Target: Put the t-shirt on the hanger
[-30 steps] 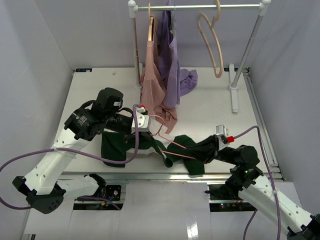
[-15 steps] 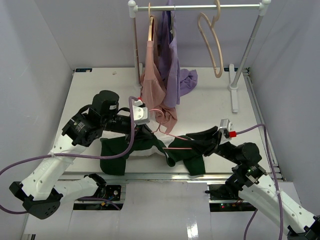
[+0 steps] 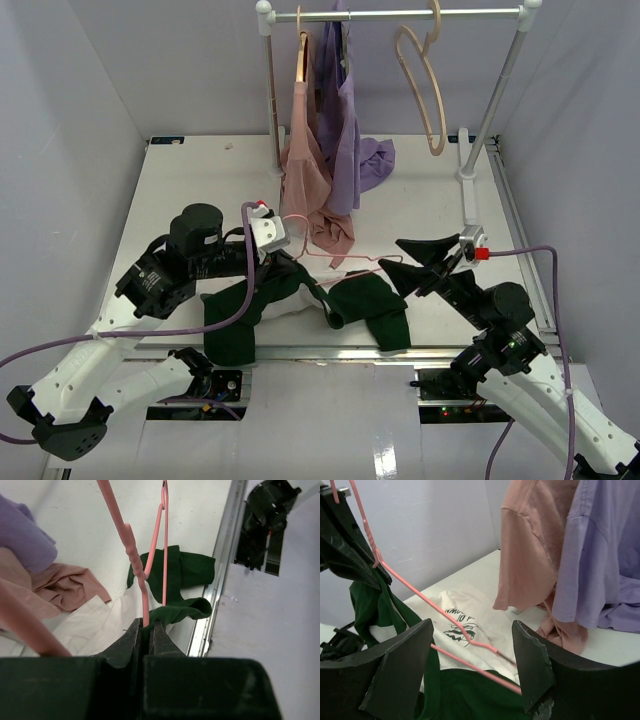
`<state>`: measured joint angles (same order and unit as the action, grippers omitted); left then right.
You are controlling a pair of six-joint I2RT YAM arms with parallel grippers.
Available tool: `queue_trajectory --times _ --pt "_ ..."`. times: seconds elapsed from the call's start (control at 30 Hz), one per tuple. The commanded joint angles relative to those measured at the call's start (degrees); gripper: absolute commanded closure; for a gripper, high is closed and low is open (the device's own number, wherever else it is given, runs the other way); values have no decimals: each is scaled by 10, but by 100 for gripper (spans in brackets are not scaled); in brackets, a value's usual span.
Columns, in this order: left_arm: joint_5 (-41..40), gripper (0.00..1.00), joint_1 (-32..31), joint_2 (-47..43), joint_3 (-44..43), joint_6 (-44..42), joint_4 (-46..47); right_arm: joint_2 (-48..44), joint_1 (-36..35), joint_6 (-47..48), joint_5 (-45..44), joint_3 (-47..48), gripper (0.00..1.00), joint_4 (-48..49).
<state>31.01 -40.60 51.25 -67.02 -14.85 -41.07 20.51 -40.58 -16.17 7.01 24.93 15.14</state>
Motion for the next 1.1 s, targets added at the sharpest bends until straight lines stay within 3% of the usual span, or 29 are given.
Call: queue_trajectory --times 0.0,0.13,0.27,0.5,0.67,0.83,1.07 --pt "-93 100 -2 -26 9 44 50 9 0 -13 -60 46 29 -34" --pt "-143 100 -2 -42 25 64 64 57 0 -21 -89 74 30 -73" --pt "-161 100 -1 -50 41 86 83 105 0 -37 -44 110 39 -104" --pt "-195 100 -2 -54 64 119 114 162 -21 -60 -35 96 42 -85" --pt "-206 100 -2 -49 68 133 117 210 -88 -54 -70 108 42 -87" --pt "-209 100 -2 -63 73 139 124 256 -223 -44 -183 97 42 -73" --pt "-209 100 -2 -65 78 138 126 308 -263 -58 -219 77 42 -26"
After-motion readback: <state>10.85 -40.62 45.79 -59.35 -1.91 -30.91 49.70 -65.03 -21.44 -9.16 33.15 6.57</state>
